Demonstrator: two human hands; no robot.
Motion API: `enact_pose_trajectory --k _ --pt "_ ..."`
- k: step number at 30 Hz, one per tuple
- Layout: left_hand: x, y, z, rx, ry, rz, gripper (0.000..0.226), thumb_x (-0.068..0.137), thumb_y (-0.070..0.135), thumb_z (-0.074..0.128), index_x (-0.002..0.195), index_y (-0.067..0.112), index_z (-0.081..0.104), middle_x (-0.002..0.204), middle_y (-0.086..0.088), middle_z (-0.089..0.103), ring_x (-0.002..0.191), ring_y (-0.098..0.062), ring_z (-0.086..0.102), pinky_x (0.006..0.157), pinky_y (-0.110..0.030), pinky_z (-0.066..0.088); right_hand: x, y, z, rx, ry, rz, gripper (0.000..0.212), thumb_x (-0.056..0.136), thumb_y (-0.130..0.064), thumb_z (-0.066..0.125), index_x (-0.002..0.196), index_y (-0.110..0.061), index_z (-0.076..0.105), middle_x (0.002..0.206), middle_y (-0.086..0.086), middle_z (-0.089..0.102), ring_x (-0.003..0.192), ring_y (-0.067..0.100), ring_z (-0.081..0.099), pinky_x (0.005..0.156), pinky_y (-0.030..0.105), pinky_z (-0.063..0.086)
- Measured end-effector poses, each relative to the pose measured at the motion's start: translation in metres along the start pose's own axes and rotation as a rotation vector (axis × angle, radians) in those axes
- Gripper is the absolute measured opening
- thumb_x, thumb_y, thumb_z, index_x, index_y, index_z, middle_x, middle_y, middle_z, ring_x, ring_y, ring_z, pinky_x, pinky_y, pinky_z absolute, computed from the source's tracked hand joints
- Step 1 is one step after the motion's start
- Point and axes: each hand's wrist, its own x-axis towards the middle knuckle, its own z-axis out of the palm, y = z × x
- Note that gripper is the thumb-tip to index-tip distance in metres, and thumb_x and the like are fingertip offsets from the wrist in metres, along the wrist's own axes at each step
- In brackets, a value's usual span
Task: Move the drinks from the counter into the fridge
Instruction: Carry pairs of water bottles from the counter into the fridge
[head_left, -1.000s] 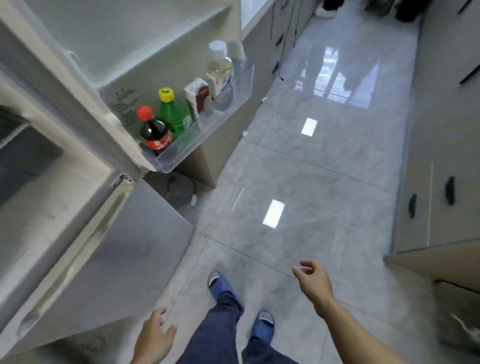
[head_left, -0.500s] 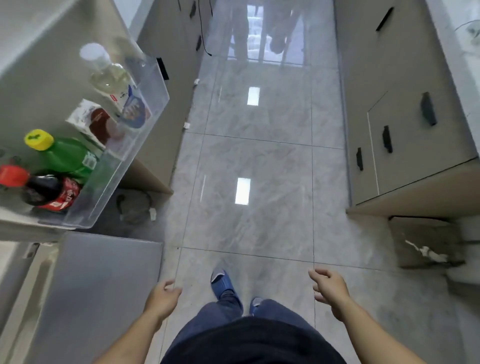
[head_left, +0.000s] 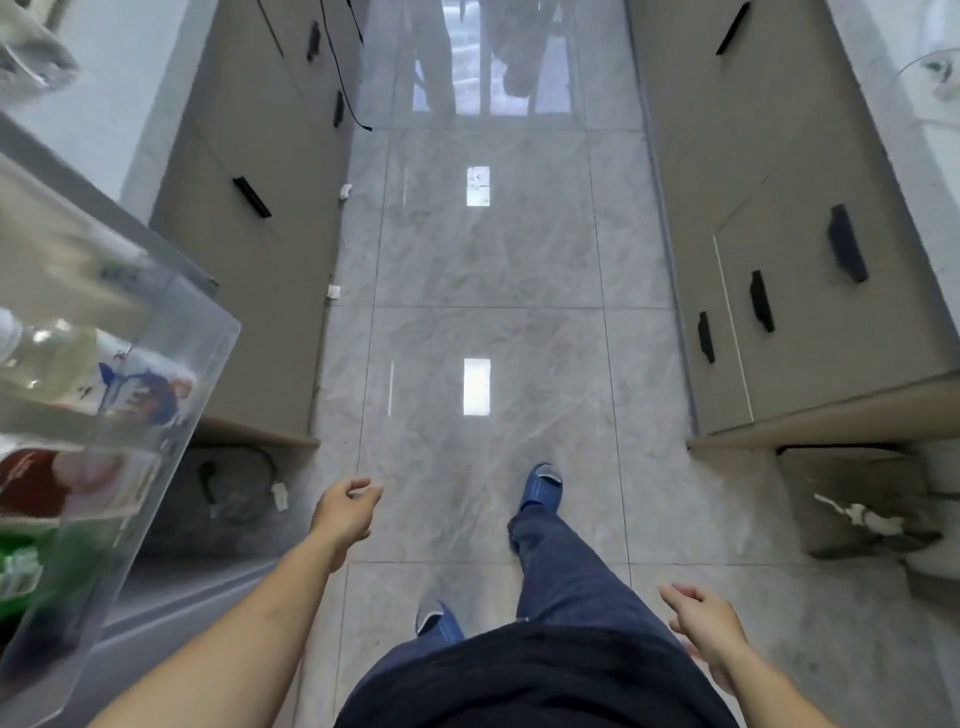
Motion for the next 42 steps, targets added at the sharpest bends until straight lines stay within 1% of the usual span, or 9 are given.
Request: enact_pose_trajectory --k 4,8,13,21,25,28,32,36,42 --pt "-0.003 0.029 0.013 -0.003 0.066 -0.09 0.034 0.097 0.022 0.06 0.127 0.008 0.056 0.104 -0.016 0.062 0.09 -0.028 0.056 0.081 -0.04 0.051 0.035 -0.08 -0.023 -0.073 -0.037 -0.016 0.023 0.094 -0.024 0.064 0.112 -0.009 0.062 0.096 0.007 0.065 0.094 0.03 0.062 0.076 0.037 0.052" --pt "-0.003 0.059 0.027 -0.042 0.111 -0.099 0.034 0.099 0.02 0.058 0.129 0.007 0.056 0.124 -0.017 0.059 0.108 -0.033 0.057 0.087 -0.045 0.051 0.066 -0.191 -0.028 -0.143 -0.094 -0.159 0.027 0.094 -0.029 0.064 0.114 -0.012 0.06 0.106 0.011 0.064 0.095 0.027 0.06 0.075 0.036 0.052" --pt "0.01 0.083 0.041 -0.096 0.141 -0.192 0.026 0.098 0.015 0.058 0.122 0.004 0.058 0.122 -0.018 0.06 0.099 -0.032 0.055 0.086 -0.045 0.05 0.086 -0.325 -0.008 -0.151 -0.155 -0.302 0.026 0.093 -0.029 0.066 0.111 -0.012 0.061 0.091 0.005 0.062 0.084 0.024 0.06 0.073 0.038 0.054" --pt "0.067 0.12 0.049 -0.218 0.191 -0.394 0.032 0.097 0.018 0.059 0.125 0.002 0.058 0.122 -0.016 0.061 0.105 -0.035 0.056 0.092 -0.049 0.05 0.109 -0.481 0.05 -0.282 -0.233 -0.428 0.032 0.09 -0.029 0.066 0.115 -0.01 0.06 0.086 0.003 0.057 0.069 0.02 0.052 0.063 0.032 0.047" --pt "0.107 0.164 0.039 -0.257 0.183 -0.438 0.032 0.097 0.02 0.059 0.124 0.002 0.059 0.119 -0.017 0.061 0.106 -0.037 0.058 0.09 -0.047 0.051 0.111 -0.543 0.069 -0.371 -0.225 -0.431 0.031 0.091 -0.031 0.067 0.114 -0.011 0.061 0.092 0.006 0.061 0.075 0.021 0.056 0.064 0.031 0.05" --pt "0.134 0.21 0.024 -0.305 0.187 -0.414 0.03 0.095 0.02 0.059 0.121 0.005 0.06 0.122 -0.02 0.062 0.108 -0.037 0.059 0.087 -0.044 0.053 0.107 -0.583 0.082 -0.449 -0.22 -0.427 0.028 0.093 -0.03 0.065 0.112 -0.011 0.061 0.103 0.013 0.064 0.088 0.027 0.061 0.069 0.035 0.052" --pt "0.175 0.275 -0.005 -0.39 0.209 -0.293 0.023 0.094 0.021 0.059 0.114 0.013 0.064 0.108 -0.014 0.065 0.088 -0.024 0.059 0.066 -0.028 0.05 0.106 -0.641 0.112 -0.539 -0.249 -0.452 0.011 0.096 -0.025 0.063 0.096 -0.015 0.06 0.094 0.013 0.061 0.104 0.039 0.061 0.081 0.045 0.054" --pt "0.205 0.322 -0.029 -0.525 0.281 -0.242 0.016 0.093 0.027 0.059 0.107 0.02 0.064 0.104 -0.006 0.065 0.084 -0.019 0.059 0.063 -0.027 0.049 0.111 -0.693 0.143 -0.653 -0.289 -0.484 0.02 0.096 -0.028 0.064 0.107 -0.012 0.059 0.099 0.013 0.064 0.089 0.029 0.059 0.073 0.039 0.052" --pt "0.225 0.346 -0.04 -0.64 0.431 -0.288 0.003 0.091 0.029 0.065 0.091 0.026 0.063 0.097 -0.001 0.067 0.077 -0.017 0.062 0.062 -0.027 0.052 0.133 -0.772 0.21 -0.875 -0.37 -0.55 0.018 0.093 -0.03 0.065 0.096 -0.012 0.063 0.081 0.009 0.059 0.072 0.024 0.053 0.06 0.033 0.048"
